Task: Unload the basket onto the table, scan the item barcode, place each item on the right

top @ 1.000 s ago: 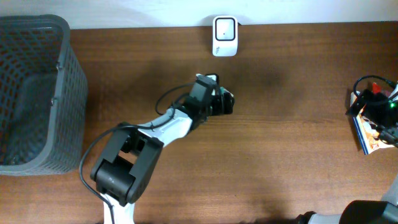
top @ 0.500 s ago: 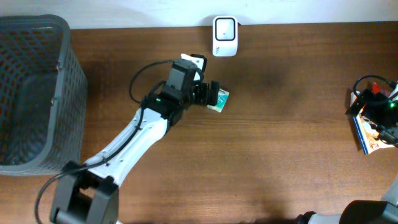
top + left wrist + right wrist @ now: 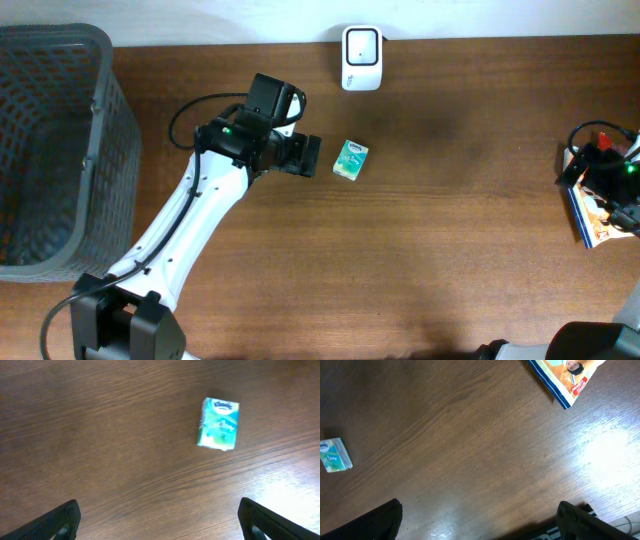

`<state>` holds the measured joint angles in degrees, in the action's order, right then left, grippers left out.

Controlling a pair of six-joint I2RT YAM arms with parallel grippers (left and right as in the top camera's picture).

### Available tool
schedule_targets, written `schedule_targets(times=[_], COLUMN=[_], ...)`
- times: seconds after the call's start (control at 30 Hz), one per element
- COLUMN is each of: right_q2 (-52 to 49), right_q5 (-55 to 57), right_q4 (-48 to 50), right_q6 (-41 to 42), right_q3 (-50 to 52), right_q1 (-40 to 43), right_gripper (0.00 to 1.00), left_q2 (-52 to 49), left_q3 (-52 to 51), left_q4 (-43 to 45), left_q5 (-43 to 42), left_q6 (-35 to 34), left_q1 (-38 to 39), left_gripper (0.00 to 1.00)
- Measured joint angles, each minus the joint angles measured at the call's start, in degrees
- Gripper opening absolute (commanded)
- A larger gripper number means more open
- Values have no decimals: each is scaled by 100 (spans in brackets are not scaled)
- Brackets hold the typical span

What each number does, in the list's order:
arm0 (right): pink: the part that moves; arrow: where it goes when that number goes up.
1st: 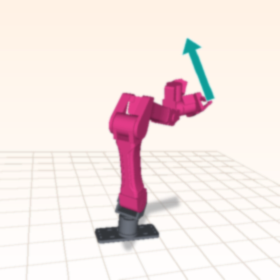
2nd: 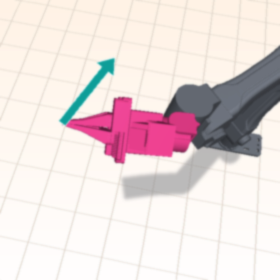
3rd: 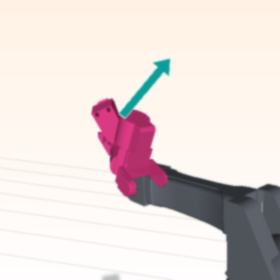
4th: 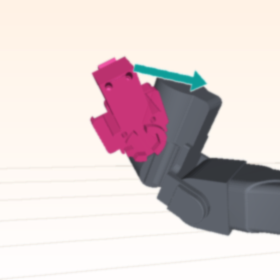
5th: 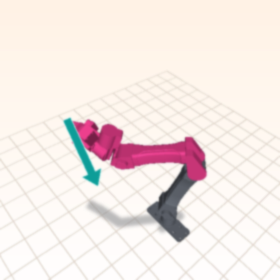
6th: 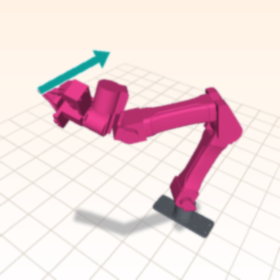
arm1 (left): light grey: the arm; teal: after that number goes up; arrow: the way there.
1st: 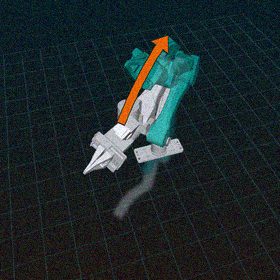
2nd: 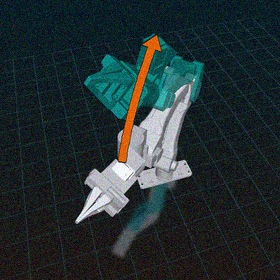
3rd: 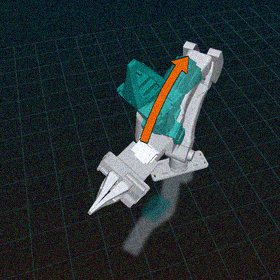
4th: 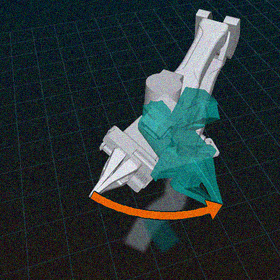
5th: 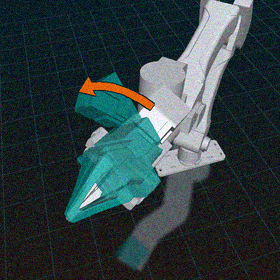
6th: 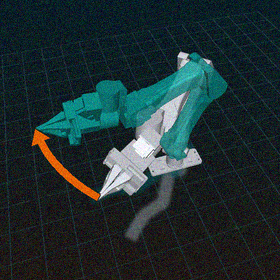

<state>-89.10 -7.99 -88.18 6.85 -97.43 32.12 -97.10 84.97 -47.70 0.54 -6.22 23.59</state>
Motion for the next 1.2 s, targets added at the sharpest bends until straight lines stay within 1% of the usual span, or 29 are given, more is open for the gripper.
schedule_targets(times=[0.33,1.03,1.13,1.2], right_q2=[0,0,0,0], right_q5=[0,-4,-142,-400], right_q4=[0,20,31,208], right_q6=[0,2,4,4], right_q3=[0,0,0,0], right_q1=[0,0,0,0], right_gripper=[98,98,98,98], left_q2=[0,0,0,0], left_q3=[0,0,0,0], left_q4=[-205,-227,-227,-227], left_q5=[20,20,20,20], left_q6=[24,24,24,24], left_q1=[-7,-7,-7,-7], left_gripper=[99,99,99,99])
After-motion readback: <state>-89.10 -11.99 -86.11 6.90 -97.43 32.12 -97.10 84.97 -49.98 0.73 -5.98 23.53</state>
